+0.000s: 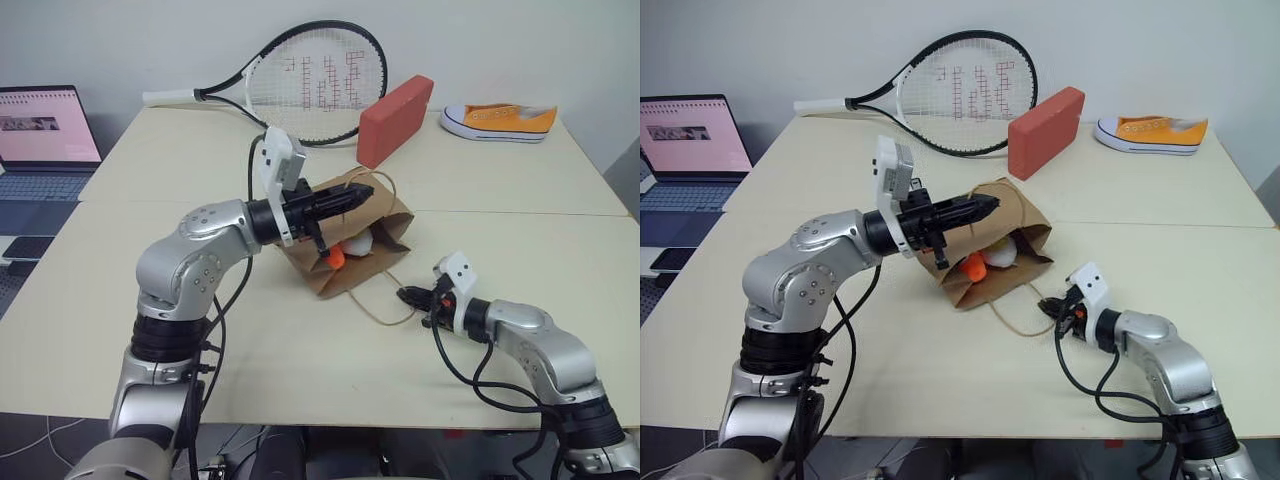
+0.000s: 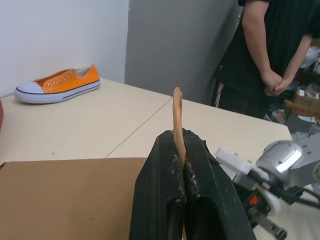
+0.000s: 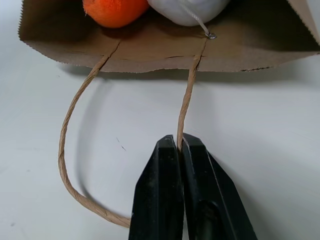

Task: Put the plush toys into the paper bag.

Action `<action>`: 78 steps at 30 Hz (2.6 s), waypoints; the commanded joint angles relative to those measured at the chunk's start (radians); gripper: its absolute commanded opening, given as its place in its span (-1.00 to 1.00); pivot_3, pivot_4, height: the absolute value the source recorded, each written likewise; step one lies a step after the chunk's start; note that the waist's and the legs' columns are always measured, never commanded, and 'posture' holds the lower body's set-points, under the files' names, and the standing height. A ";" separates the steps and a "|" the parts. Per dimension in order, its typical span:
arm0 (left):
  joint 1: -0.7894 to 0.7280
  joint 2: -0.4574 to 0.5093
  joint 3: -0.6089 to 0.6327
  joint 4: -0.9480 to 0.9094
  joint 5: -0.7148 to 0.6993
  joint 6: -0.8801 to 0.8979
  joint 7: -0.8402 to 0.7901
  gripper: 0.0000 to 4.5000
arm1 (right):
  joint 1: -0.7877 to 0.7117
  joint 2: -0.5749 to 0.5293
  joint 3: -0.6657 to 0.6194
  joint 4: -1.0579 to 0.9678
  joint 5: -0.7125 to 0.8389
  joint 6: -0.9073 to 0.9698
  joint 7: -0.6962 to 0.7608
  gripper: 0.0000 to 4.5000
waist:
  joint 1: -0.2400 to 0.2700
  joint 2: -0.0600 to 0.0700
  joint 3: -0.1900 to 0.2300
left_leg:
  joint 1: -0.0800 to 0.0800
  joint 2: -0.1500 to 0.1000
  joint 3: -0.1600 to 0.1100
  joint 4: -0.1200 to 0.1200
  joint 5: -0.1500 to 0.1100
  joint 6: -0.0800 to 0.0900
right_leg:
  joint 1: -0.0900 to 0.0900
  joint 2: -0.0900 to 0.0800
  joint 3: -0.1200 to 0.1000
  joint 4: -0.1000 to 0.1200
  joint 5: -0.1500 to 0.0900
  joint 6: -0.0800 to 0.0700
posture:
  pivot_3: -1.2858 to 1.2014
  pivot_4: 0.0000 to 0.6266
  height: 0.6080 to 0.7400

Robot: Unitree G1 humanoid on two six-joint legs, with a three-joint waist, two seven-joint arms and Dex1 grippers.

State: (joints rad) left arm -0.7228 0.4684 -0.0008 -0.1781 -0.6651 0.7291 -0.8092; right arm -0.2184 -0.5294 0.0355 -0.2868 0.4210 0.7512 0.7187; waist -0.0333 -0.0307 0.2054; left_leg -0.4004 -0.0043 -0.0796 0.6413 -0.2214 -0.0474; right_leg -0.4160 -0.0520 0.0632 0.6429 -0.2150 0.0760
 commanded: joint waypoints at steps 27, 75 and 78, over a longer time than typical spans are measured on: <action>-0.340 -0.048 -0.085 0.428 0.198 -0.222 -0.259 -0.91 | -0.341 -0.292 -0.351 -0.102 0.623 0.468 -0.192 -0.99 | 0.000 0.000 0.000 | -0.004 0.000 0.000 -0.001 0.000 0.000 | -0.004 0.000 0.000 -0.001 0.000 0.001 | 0.03 -0.52 1.00; 0.116 0.043 0.051 0.256 0.236 -0.399 -0.164 1.00 | -0.251 -0.467 -0.255 -0.363 0.481 0.079 0.144 0.99 | 0.005 0.000 0.000 | -0.005 0.001 0.001 0.002 0.000 0.000 | -0.004 0.000 0.000 0.000 0.001 0.002 | 0.03 -0.52 1.00; 0.088 0.027 0.045 0.307 0.230 -0.407 -0.184 1.00 | -0.246 -0.473 -0.254 -0.371 0.470 0.077 0.140 0.99 | 0.005 0.000 0.000 | -0.005 0.000 0.001 0.002 0.000 0.000 | -0.004 -0.001 0.000 0.000 0.001 0.002 | 0.03 -0.52 1.00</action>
State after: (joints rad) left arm -0.6113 0.4989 0.0452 0.1307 -0.4319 0.3415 -0.9773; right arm -0.4526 -0.9912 -0.2065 -0.6319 0.8864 0.8391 0.8652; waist -0.0280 -0.0306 0.2057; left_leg -0.4055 -0.0040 -0.0785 0.6436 -0.2215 -0.0472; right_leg -0.4202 -0.0526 0.0634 0.6430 -0.2141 0.0778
